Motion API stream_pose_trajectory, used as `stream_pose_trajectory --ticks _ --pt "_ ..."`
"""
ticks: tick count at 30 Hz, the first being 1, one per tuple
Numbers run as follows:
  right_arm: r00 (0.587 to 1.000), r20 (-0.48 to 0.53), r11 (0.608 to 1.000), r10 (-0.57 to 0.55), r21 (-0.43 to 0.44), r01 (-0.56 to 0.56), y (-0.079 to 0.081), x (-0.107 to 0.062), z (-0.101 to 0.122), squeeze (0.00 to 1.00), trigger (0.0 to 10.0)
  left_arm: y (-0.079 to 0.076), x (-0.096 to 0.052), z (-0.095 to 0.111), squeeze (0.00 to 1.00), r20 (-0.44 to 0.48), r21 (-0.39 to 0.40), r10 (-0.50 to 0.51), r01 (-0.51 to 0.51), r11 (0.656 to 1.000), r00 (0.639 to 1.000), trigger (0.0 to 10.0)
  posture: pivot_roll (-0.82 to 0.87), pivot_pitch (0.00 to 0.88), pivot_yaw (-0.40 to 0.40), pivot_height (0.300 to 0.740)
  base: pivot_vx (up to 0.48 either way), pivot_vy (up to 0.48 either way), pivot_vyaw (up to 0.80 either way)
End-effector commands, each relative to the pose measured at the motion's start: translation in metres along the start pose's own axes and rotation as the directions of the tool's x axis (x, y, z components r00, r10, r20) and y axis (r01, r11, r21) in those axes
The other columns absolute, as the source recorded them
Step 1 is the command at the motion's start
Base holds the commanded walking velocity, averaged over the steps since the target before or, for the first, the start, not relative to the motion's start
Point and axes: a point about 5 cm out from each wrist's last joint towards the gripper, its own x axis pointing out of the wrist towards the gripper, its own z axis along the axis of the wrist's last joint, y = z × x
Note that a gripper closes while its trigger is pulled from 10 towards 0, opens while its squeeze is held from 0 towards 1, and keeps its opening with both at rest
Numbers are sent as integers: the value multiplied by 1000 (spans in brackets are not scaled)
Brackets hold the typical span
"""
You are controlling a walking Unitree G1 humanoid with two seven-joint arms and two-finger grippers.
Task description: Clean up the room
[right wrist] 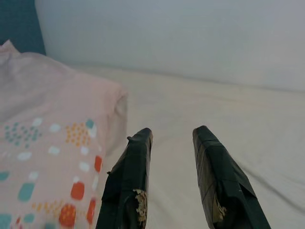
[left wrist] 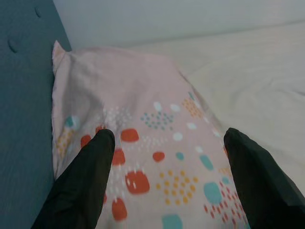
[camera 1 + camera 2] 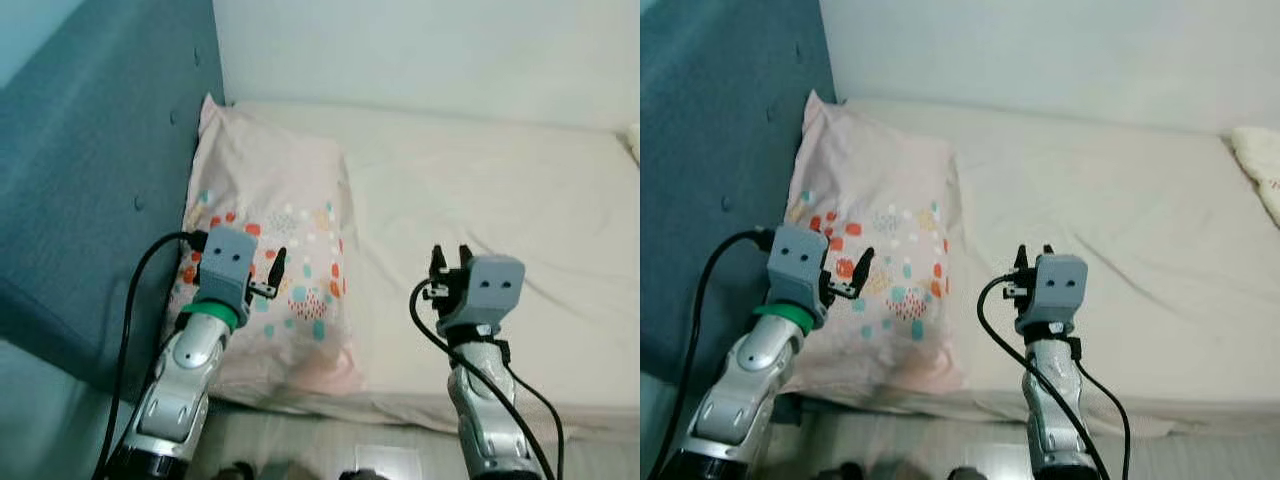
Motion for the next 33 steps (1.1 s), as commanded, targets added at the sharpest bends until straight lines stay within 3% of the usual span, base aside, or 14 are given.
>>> stream_pose_trajectory --ticks 1,15,21,28,33 --pt "999 -31 1000 -19 -3 18 -6 -5 -9 0 10000 -5 -4 -9 0 -24 -1 -15 14 1000 1000 10000 0 97 -41 720 -480 0 0" --pt "999 -31 1000 -15 18 16 -5 -4 -10 0 10000 -5 2 -6 0 -1 14 -25 25 1000 1000 10000 -3 95 -29 720 -452 0 0" --pt "999 -44 999 -21 26 23 -5 -5 -12 0 10000 -6 3 -4 0 -3 16 -37 37 999 999 10000 -5 96 -27 720 0 0 0" --pt "998 -54 998 -39 51 41 -6 -5 -13 0 10000 -8 3 -7 0 -55 -68 -48 44 997 997 10000 -5 99 -28 720 0 0 -791" --pt "997 -63 998 -37 48 40 -7 -5 -15 0 10000 -8 4 -11 0 -76 -33 -56 53 998 996 10000 -5 99 -28 720 0 0 -788"
